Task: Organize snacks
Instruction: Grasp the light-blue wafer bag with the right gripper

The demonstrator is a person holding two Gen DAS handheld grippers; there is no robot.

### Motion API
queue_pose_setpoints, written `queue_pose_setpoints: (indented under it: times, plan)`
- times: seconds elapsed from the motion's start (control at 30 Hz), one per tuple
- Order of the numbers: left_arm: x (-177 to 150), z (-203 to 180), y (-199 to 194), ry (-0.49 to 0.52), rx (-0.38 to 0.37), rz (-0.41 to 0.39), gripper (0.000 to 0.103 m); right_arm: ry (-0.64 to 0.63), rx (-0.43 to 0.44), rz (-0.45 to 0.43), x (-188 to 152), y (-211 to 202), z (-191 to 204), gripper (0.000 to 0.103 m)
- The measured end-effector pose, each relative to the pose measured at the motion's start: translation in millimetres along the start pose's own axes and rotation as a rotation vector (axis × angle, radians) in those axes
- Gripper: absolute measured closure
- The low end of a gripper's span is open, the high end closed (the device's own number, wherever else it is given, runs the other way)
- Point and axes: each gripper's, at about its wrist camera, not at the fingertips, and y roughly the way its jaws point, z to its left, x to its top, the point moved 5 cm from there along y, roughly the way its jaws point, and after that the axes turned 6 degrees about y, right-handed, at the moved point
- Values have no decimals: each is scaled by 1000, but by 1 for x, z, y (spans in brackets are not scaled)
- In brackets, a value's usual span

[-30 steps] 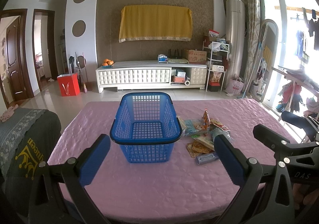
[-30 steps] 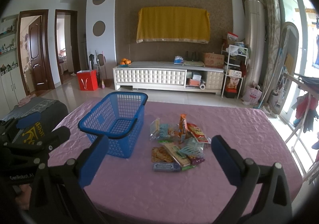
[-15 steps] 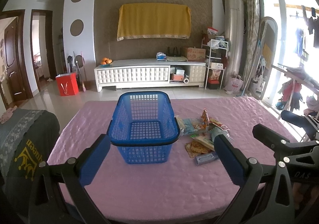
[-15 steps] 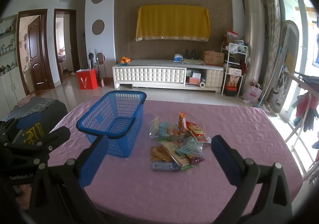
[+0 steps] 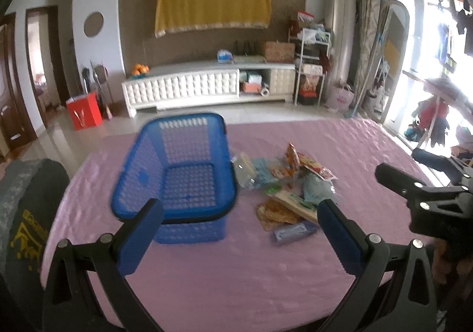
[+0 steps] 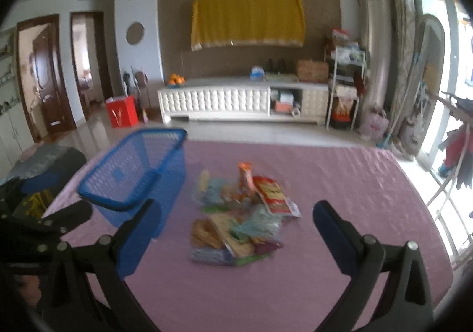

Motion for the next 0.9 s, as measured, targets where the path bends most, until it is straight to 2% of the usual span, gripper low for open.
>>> queue_pose_setpoints:
  times: [0.17,0.27,0.33,0.57,0.73,0.9]
  plan:
    - [2,-17,36,-33,-49,84,0,74,96,138,-2,36,-30,0]
    - [5,-28,54,-47,-41,120,0,71,84,193,-4,52,-43,0]
    - [5,-40,66,-42,-63,152,0,74,85,228,-7,62,-53,0]
    - [2,-83,123,38,-47,299,0,107,62,335,-16,102,-78,0]
    - [-11,-87,158,6,-42,394,0,187,76,429,-18,136,-89,1]
    - [-18,-79,177,5,-10,432,0,202,81,516,-27,174,-83,1]
